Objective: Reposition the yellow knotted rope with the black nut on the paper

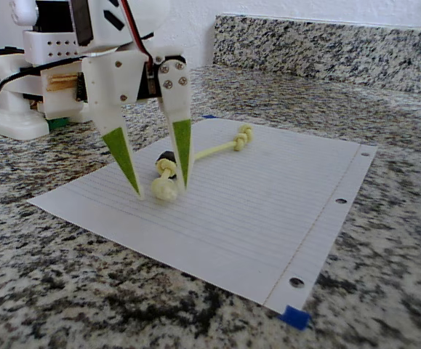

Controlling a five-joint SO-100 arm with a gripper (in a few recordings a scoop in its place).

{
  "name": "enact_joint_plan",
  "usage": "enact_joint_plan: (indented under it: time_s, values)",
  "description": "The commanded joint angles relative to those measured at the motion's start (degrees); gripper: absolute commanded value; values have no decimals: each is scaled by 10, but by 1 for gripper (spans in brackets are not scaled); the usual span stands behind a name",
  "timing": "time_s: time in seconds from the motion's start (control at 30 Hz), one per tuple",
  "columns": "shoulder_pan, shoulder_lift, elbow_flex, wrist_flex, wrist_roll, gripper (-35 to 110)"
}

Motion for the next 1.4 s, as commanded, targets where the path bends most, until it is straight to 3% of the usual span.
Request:
enact_joint_plan:
  time_s: [0.0, 0.2, 0.3, 0.4, 0.7, 1.0, 1.37]
  values:
    - [-5, 2, -18, 4, 7, 40]
    - [-8, -4, -18, 8, 7, 33]
    - [-10, -5, -18, 12, 7, 21]
    - [-10, -6, -17, 17, 7, 0]
    - [2, 25, -17, 21, -1, 0]
    - [98, 193, -16, -21, -39, 0]
    - [166, 375, -17, -80, -177, 0]
